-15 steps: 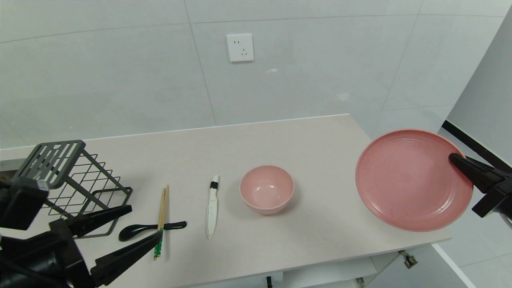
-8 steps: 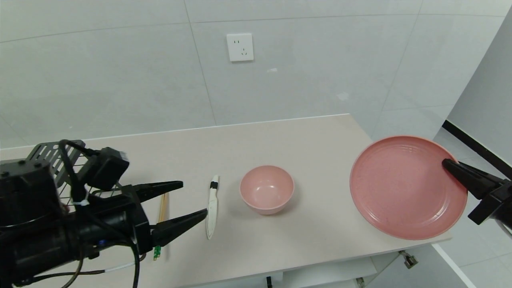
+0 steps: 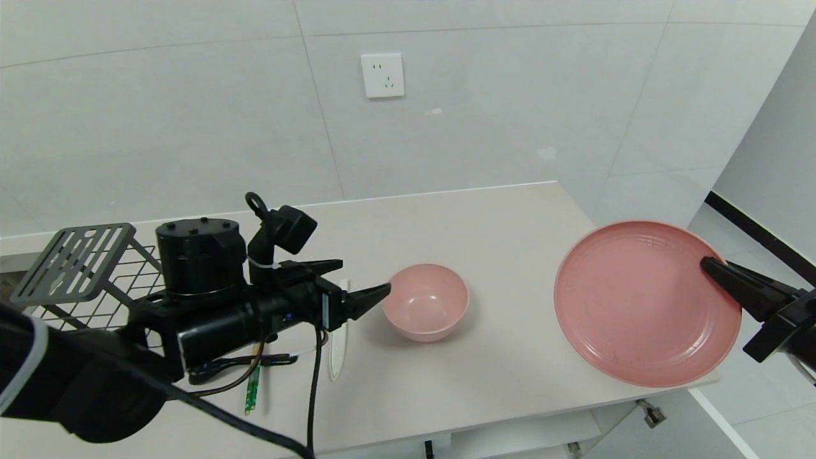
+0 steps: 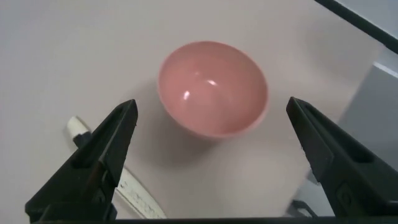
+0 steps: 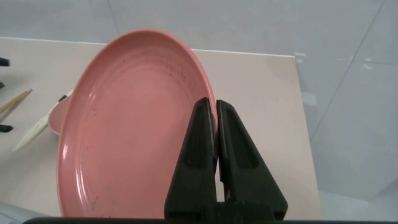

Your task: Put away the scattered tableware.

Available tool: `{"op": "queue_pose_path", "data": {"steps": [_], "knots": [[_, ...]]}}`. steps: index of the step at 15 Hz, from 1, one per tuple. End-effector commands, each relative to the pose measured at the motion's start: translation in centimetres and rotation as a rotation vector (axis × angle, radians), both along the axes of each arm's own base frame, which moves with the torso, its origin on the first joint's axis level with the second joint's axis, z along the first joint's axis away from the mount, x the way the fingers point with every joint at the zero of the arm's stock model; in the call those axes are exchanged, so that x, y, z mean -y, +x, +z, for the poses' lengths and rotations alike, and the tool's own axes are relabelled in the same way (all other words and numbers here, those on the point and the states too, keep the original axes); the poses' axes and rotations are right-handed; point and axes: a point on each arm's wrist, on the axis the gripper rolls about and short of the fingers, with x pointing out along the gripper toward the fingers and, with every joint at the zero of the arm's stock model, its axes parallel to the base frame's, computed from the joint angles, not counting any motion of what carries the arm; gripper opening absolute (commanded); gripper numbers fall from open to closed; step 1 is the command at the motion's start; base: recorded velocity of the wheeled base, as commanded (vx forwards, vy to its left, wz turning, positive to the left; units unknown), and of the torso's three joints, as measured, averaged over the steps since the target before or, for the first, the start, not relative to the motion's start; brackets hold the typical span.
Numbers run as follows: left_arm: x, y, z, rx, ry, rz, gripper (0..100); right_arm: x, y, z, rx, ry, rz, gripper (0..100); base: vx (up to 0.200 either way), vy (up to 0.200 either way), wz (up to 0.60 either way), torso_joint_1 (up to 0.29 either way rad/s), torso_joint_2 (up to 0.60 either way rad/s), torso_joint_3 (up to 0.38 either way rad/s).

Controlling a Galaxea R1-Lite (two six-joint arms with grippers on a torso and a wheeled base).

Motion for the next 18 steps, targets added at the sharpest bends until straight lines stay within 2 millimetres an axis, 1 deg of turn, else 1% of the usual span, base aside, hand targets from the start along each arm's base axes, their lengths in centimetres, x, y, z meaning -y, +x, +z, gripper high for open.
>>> {"op": "queue_pose_path", "data": {"steps": [1,5,9,10,11,15,18], "knots": [[1.9,2.2,-2.4,-0.05,0.006,0.038,100,0.0,0.0,-0.1,-0.004,-0.001,0.0,0,0.0,0.0,0.0,0.0,0.0,0.0],[2.2,2.8,-4.3,-0.102,0.031,0.045,100,0.0,0.0,-0.3,-0.013,-0.002,0.002,0,0.0,0.0,0.0,0.0,0.0,0.0],[2.5,3.5,-6.6,-0.159,0.061,0.061,100,0.0,0.0,-0.3,-0.016,-0.002,0.002,0,0.0,0.0,0.0,0.0,0.0,0.0],[2.5,3.6,-6.8,-0.165,0.064,0.061,100,0.0,0.0,-0.3,-0.015,-0.002,0.002,0,0.0,0.0,0.0,0.0,0.0,0.0],[2.7,4.1,-7.3,-0.172,0.067,0.061,100,0.0,0.0,-0.3,-0.016,-0.002,0.002,0,0.0,0.0,0.0,0.0,0.0,0.0],[3.6,6.1,-8.0,-0.174,0.037,0.085,100,0.0,0.0,-0.3,-0.016,-0.004,0.002,0,0.0,0.0,0.0,0.0,0.0,0.0],[3.8,6.3,-9.3,-0.205,0.051,0.083,100,0.0,0.0,-0.4,-0.017,-0.004,0.002,0,0.0,0.0,0.0,0.0,0.0,0.0]]}}
